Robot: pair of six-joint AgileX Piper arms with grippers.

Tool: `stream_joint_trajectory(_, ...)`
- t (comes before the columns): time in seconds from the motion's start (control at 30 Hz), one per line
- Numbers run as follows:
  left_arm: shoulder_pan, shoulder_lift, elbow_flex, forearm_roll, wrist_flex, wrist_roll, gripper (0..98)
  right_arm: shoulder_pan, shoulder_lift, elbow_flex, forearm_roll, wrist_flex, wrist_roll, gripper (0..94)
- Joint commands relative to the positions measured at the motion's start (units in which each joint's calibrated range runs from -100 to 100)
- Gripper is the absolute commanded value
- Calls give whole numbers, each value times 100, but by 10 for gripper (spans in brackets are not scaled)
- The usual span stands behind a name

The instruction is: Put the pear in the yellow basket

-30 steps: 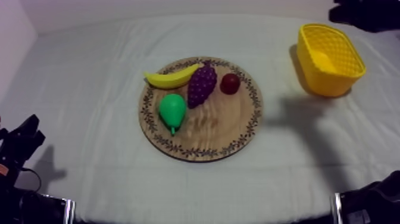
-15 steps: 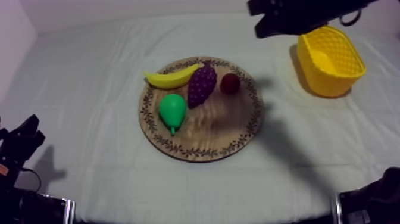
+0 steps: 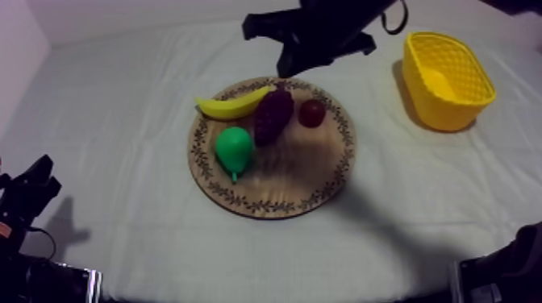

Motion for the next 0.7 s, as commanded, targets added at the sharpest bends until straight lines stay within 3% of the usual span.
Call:
stream_joint_trajectory(0.0, 0, -2, -5, -1, 1, 0, 1, 19, 415, -416, -45, 116, -198, 15)
stream_joint_trajectory(0.43, 0, -2, -5, -1, 1, 0, 1, 42, 1060, -1132, -191, 406, -337, 47)
stream_joint_trajectory(0.5, 0, -2, -5, -1, 1, 0, 1, 37, 1072, -1106, -213, 393, -287, 125)
stream_joint_trajectory(0.67, 0, -2, -5, -1, 1, 0, 1, -51, 1088, -918, -161, 348, -257, 473)
